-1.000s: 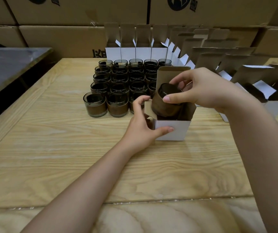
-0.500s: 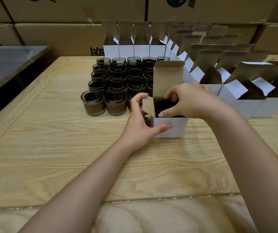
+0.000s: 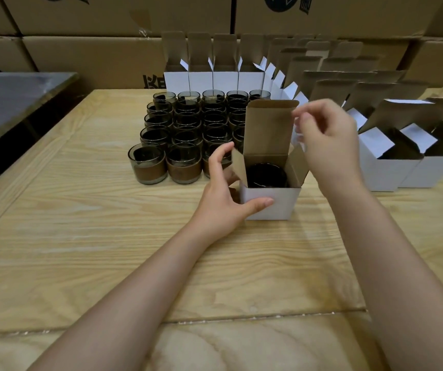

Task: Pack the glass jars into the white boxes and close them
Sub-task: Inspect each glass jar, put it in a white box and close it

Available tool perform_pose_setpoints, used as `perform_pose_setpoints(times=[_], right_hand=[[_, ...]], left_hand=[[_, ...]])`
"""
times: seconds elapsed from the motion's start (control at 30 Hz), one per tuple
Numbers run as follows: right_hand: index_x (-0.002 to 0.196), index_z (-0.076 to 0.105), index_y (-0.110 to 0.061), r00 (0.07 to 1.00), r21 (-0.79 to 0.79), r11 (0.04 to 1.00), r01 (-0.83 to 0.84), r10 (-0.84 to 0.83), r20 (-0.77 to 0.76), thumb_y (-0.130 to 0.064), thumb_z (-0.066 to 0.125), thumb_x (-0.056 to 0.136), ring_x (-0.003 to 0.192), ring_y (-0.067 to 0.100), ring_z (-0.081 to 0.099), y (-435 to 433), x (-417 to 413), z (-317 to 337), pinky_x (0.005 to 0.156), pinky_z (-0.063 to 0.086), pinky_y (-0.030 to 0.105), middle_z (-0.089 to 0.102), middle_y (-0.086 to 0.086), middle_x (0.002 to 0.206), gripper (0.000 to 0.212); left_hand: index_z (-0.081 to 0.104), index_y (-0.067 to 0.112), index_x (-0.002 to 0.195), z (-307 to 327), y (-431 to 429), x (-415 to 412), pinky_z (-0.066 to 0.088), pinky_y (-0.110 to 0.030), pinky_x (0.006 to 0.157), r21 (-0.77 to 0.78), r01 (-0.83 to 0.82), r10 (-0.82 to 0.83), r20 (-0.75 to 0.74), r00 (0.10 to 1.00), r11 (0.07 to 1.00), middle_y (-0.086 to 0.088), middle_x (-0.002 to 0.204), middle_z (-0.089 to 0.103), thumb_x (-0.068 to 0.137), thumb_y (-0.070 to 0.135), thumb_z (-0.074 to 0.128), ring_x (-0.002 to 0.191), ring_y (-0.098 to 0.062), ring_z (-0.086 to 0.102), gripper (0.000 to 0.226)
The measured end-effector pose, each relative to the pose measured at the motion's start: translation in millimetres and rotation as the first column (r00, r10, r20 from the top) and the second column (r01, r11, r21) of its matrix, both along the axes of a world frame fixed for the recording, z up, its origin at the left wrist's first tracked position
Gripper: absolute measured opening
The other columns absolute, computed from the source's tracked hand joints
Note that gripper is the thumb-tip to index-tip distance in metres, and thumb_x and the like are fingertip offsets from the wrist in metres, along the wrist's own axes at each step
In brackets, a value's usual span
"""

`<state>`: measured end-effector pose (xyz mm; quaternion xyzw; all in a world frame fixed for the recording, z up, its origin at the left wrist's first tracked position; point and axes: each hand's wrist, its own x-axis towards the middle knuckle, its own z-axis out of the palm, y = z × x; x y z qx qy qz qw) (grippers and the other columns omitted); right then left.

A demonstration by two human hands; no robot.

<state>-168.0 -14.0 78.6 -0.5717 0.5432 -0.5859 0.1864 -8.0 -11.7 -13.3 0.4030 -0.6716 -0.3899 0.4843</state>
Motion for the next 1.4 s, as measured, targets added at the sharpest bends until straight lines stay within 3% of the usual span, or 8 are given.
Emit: perform_pose_setpoints(times=[0.1,0.3,0.47,0.63,0.77,0.87,1.0,1.4], right_hand=[[0.112,0.059,-0.024,0.929,0.066,0.997,-0.037,0.010,0.370,-0.003,0.046,0.095,0.093,0.007,0.057,1.2,-3.7,-23.0,0.080,0.049,0.018,0.058,-0.005,0.098,0.030],[0.137,0.047,-0.025,0.737,0.154,0.898,-0.412,0.229,0.636,-0.006,0.049,0.096,0.107,0.010,0.064,1.5,-4.9,-49.7,0.086,0.054,0.028,0.064,0.000,0.124,0.045],[0.128,0.050,-0.027,0.755,0.074,0.859,-0.506,0.400,0.520,0.012,0.044,0.091,0.101,0.014,0.068,-1.8,1.5,-54.2,0.076,0.056,0.028,0.071,-0.011,0.108,0.054],[0.116,0.054,-0.032,0.757,0.008,0.884,-0.468,0.397,0.518,0.008,0.048,0.090,0.101,0.019,0.064,-1.7,0.1,-58.0,0.088,0.052,0.041,0.069,-0.009,0.103,0.048],[0.109,0.054,-0.016,0.658,-0.043,0.824,-0.565,0.481,0.578,-0.028,0.057,0.085,0.098,0.019,0.062,3.6,-3.2,-53.9,0.083,0.051,0.038,0.063,0.002,0.104,0.027],[0.091,0.057,-0.018,0.779,0.048,0.854,-0.518,0.448,0.438,-0.055,0.073,0.070,0.103,0.018,0.058,5.3,-5.9,-52.6,0.083,0.048,0.036,0.063,0.000,0.110,0.045],[0.084,0.062,-0.021,0.839,0.056,0.870,-0.491,0.454,0.299,-0.025,0.063,0.080,0.106,0.011,0.058,4.7,-8.8,-56.2,0.084,0.046,0.032,0.064,-0.005,0.109,0.006],[0.099,0.070,-0.026,0.872,0.039,0.873,-0.485,0.480,0.099,-0.027,0.064,0.079,0.110,0.003,0.053,9.3,-10.2,-59.0,0.079,0.047,0.017,0.059,0.000,0.113,0.020]], left_hand=[[0.016,0.052,0.126,2.3,2.1,-0.9,0.050,-0.042,0.098,0.002,0.008,-0.008,-0.007,1.000,1.000,-0.004,0.128,0.059,0.072,0.022,0.084,0.118,-0.013,0.058,0.092],[0.036,0.045,0.120,3.9,2.0,-1.3,0.051,-0.028,0.090,-0.012,0.026,-0.026,0.027,0.999,1.000,0.003,0.133,0.052,0.072,0.027,0.084,0.121,-0.011,0.053,0.071],[0.050,0.042,0.111,5.9,3.4,-2.2,0.046,-0.016,0.083,0.008,-0.005,0.004,0.044,0.999,1.000,0.006,0.128,0.055,0.067,0.038,0.079,0.117,-0.007,0.055,0.053],[0.052,0.046,0.106,7.7,3.7,-0.6,0.045,-0.015,0.084,0.009,-0.010,0.009,0.050,0.999,1.000,0.010,0.124,0.058,0.069,0.035,0.081,0.116,-0.004,0.055,0.049],[0.051,0.052,0.106,9.8,3.7,1.6,0.048,-0.034,0.095,0.013,-0.026,0.025,0.070,0.997,1.000,0.017,0.124,0.058,0.066,0.041,0.079,0.118,-0.004,0.054,0.050],[0.051,0.046,0.113,11.6,4.5,0.9,0.047,-0.041,0.098,0.033,-0.027,0.025,0.057,0.998,0.999,0.016,0.125,0.058,0.064,0.039,0.080,0.120,-0.006,0.054,0.057],[0.051,0.034,0.122,12.1,5.8,1.4,0.046,-0.047,0.100,0.060,-0.016,0.015,0.030,0.999,0.998,0.013,0.127,0.058,0.065,0.035,0.080,0.123,-0.008,0.052,0.064],[0.024,0.026,0.109,10.0,2.7,4.8,0.050,-0.024,0.094,0.082,0.051,-0.042,-0.114,0.993,0.995,0.001,0.126,0.059,0.075,0.000,0.077,0.118,-0.008,0.057,0.069]])
